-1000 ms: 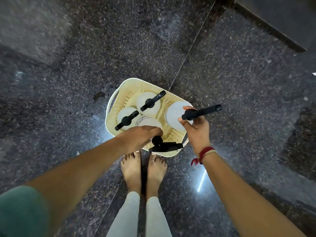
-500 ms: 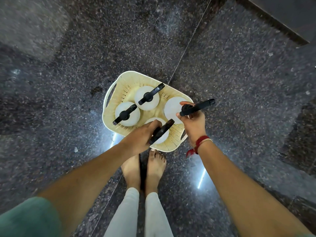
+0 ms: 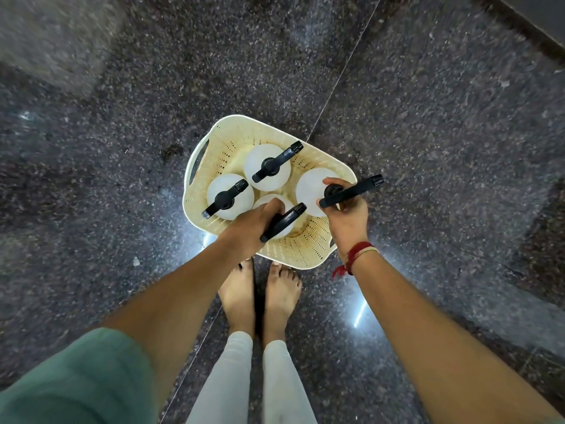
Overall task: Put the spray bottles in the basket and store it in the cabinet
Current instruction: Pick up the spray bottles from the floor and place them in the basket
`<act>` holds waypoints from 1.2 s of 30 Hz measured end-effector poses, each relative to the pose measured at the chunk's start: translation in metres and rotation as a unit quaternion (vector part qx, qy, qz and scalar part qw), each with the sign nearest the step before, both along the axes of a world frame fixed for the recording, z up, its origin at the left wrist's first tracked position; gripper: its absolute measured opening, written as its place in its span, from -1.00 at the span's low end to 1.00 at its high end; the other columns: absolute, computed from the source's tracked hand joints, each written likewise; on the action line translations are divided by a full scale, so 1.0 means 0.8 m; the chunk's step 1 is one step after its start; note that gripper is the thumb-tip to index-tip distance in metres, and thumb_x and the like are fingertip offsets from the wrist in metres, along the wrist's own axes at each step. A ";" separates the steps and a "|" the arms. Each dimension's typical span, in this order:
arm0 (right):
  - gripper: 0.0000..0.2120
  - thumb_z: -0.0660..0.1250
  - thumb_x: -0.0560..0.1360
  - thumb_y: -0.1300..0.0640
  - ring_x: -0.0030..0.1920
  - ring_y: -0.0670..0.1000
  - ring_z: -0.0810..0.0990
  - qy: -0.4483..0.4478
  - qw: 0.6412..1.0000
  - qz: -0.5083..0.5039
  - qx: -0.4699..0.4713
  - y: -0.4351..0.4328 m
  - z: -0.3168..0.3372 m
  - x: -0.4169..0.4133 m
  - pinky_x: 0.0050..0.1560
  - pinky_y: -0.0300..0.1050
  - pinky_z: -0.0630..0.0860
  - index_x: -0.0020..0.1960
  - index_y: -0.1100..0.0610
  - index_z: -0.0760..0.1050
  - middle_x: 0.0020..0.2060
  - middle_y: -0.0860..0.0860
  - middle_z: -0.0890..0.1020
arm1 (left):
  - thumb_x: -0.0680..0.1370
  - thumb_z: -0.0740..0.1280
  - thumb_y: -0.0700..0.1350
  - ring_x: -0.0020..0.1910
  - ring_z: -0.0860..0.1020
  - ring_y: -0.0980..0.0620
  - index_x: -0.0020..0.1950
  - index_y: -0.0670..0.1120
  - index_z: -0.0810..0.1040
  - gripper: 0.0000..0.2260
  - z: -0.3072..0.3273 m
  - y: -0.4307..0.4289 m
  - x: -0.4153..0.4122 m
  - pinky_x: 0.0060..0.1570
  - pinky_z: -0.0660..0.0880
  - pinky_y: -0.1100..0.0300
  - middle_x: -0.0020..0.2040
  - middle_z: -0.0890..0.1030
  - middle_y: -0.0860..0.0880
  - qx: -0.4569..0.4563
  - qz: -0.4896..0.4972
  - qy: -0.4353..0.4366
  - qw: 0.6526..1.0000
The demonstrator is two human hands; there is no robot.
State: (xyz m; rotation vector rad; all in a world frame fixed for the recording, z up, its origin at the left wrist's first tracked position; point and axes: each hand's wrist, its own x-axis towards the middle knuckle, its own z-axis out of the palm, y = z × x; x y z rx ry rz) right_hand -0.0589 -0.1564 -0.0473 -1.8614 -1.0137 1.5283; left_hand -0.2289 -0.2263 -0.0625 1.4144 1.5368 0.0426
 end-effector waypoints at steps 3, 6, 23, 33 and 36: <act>-0.64 0.31 0.36 0.57 -0.09 -0.24 0.56 -0.005 1.000 -0.021 0.008 0.000 -0.003 -0.005 -0.09 -0.44 0.49 0.12 0.36 0.52 -0.10 -0.06 0.59 | 0.40 0.23 -0.37 -0.16 0.52 -0.21 0.19 -0.08 0.31 -0.59 0.002 0.004 -0.004 -0.19 0.49 -0.04 0.00 0.51 -0.09 -0.010 -0.025 0.012 1.000; -0.64 0.32 0.36 0.55 -0.08 -0.22 0.56 -0.014 0.999 -0.034 0.002 0.002 -0.007 -0.010 -0.12 -0.45 0.48 0.07 0.25 0.55 -0.12 -0.09 0.59 | 0.46 0.29 -0.36 -0.07 0.58 -0.20 0.33 -0.10 0.30 -0.53 0.004 -0.004 -0.009 -0.18 0.56 -0.01 0.19 0.52 -0.09 0.015 -0.031 0.069 0.997; -0.70 0.34 0.43 0.43 -0.03 -0.10 0.56 -0.081 0.996 0.026 -0.024 0.004 -0.029 -0.023 0.10 -0.39 0.46 0.06 0.11 0.57 -0.12 -0.06 0.60 | 0.52 0.22 -0.41 -0.08 0.61 -0.25 0.27 -0.21 0.46 -0.66 0.038 -0.035 -0.021 -0.17 0.57 -0.11 0.09 0.59 -0.20 0.114 0.069 0.013 0.991; -0.65 0.23 0.40 0.56 -0.05 -0.27 0.51 -0.043 0.998 0.032 -0.029 0.004 -0.029 -0.020 -0.01 -0.55 0.41 0.00 0.17 0.51 -0.11 -0.18 0.55 | 0.55 0.28 -0.29 0.00 0.59 -0.01 0.19 -0.15 0.50 -0.78 0.100 -0.024 -0.019 -0.03 0.62 -0.02 0.09 0.57 -0.04 0.192 0.135 -0.034 0.971; -0.64 0.20 0.39 0.58 0.00 -0.21 0.51 -0.040 0.998 0.040 -0.032 0.006 -0.031 -0.018 0.03 -0.53 0.40 -0.03 0.18 0.49 -0.11 -0.16 0.54 | 0.56 0.28 -0.29 0.01 0.59 -0.05 0.19 -0.17 0.50 -0.78 0.099 -0.015 -0.017 -0.04 0.63 -0.04 0.10 0.57 -0.07 0.199 0.117 -0.038 0.972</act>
